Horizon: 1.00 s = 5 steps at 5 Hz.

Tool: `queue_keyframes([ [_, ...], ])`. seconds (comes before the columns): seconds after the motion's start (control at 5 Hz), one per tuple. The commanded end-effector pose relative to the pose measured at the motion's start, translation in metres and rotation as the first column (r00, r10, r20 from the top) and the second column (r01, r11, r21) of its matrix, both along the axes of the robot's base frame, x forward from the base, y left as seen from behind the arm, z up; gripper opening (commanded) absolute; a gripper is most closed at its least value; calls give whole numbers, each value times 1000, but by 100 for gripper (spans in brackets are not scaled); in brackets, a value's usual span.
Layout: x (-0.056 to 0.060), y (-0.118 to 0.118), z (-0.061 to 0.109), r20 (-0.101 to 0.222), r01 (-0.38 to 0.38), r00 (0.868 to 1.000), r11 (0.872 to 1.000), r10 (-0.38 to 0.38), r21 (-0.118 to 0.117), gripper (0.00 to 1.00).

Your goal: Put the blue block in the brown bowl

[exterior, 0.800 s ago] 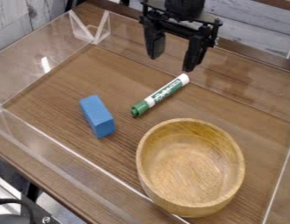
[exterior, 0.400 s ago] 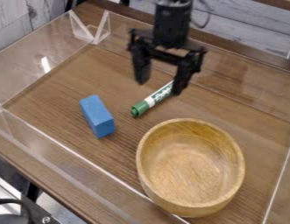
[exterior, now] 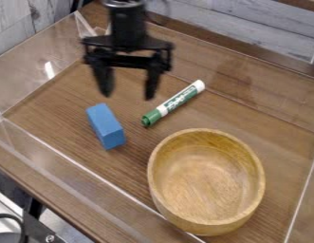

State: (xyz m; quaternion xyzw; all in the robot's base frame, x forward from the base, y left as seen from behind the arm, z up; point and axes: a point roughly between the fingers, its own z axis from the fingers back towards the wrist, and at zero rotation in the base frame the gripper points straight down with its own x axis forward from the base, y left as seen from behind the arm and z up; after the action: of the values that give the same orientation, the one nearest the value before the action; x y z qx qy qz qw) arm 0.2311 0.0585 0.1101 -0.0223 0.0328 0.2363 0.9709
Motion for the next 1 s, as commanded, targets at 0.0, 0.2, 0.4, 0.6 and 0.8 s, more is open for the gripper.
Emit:
queue_keyframes([
  [0.0,-7,19,5,60,-84,995,996,84,2,100],
  [0.2,-8,22,-4,65,-130,989,991,130,-7,100],
  [0.4,-9,23,-12,68,-161,984,987,162,-17,100],
  [0.6,-10,24,-20,72,-190,979,981,191,-29,100],
  [0.8,-11,24,-27,77,-216,973,975,219,-42,100],
])
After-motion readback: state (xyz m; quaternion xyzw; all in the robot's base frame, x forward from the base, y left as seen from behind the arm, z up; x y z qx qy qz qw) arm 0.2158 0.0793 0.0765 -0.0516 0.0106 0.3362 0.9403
